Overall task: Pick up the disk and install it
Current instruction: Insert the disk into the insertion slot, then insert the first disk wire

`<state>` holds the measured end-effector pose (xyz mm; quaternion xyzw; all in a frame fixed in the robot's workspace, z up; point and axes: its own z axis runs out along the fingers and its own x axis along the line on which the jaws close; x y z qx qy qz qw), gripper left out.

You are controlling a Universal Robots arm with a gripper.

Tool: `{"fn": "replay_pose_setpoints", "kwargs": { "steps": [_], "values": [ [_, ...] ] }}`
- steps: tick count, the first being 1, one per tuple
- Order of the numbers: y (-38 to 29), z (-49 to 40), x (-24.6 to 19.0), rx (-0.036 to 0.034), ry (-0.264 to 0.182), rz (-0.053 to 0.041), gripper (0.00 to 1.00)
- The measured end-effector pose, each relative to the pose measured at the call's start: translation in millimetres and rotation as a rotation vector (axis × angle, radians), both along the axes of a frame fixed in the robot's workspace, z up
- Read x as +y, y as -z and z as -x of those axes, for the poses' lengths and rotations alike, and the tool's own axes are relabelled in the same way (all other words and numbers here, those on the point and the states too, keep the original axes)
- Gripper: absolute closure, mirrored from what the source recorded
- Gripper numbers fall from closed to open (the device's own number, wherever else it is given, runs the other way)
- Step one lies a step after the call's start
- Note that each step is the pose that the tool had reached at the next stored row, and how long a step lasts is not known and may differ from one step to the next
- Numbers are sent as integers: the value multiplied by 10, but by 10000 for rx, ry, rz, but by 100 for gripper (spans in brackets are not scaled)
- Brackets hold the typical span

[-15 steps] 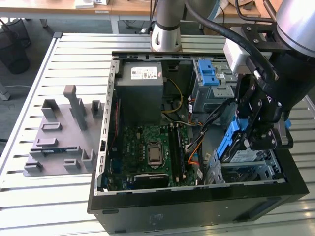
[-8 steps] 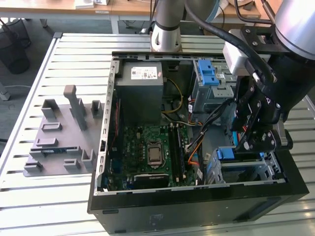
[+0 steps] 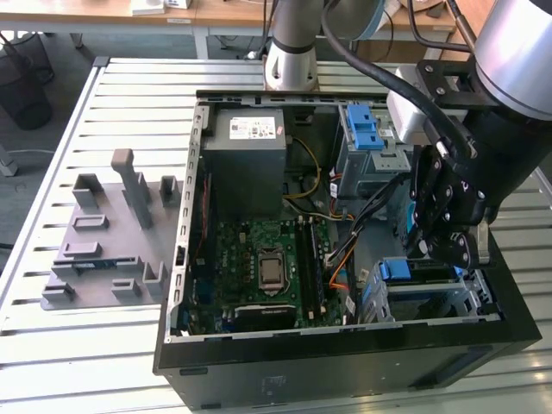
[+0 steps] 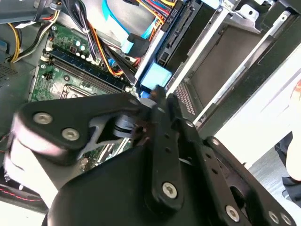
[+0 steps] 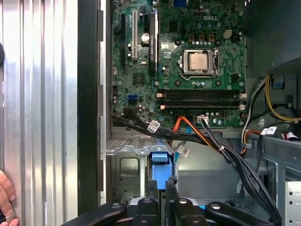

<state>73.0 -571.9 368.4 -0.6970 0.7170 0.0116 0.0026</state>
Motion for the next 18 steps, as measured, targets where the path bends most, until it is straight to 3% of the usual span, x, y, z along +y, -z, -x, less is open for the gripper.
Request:
{"fn": "replay_pose_setpoints", "kwargs": {
  "steps": [2,4,18],
  "values": [
    [9,0,0,0,0,2,88],
    [9,0,0,0,0,4,89],
    [17,0,0,0,0,1,89]
  ]
}}
